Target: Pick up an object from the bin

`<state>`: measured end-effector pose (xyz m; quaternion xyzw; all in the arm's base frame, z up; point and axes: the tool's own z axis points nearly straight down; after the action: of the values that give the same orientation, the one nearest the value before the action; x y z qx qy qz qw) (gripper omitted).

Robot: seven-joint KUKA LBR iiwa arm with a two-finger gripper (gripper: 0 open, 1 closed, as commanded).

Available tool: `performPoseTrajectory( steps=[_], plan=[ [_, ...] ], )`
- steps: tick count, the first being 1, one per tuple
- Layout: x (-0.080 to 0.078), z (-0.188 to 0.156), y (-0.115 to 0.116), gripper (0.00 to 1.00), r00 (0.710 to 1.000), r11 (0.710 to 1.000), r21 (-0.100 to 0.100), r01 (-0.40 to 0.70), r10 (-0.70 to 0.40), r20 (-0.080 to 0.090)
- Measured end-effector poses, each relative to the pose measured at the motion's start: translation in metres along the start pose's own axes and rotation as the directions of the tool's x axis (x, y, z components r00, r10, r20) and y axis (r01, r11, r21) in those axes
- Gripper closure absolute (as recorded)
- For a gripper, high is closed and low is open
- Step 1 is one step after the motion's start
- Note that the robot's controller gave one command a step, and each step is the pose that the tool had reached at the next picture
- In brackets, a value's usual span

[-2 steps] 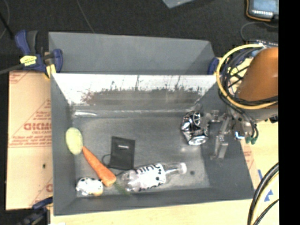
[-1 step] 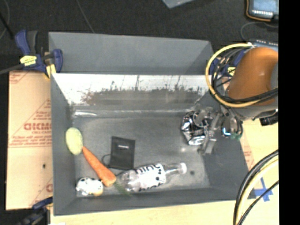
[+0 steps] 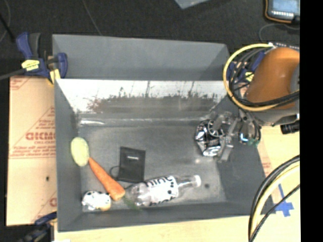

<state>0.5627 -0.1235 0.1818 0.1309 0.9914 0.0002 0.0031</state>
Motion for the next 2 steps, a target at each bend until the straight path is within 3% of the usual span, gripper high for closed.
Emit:
performPoseTrajectory(
  steps=[1,2],
  plan=[
    [-0.019,0.045,-0.015,0.0,0.999,0.999,0.002,0.035,-0.035,0.011],
    [-0.021,0.08,-0.017,1.0,0.996,0.996,-0.001,-0.084,0.084,0.002]
  ],
)
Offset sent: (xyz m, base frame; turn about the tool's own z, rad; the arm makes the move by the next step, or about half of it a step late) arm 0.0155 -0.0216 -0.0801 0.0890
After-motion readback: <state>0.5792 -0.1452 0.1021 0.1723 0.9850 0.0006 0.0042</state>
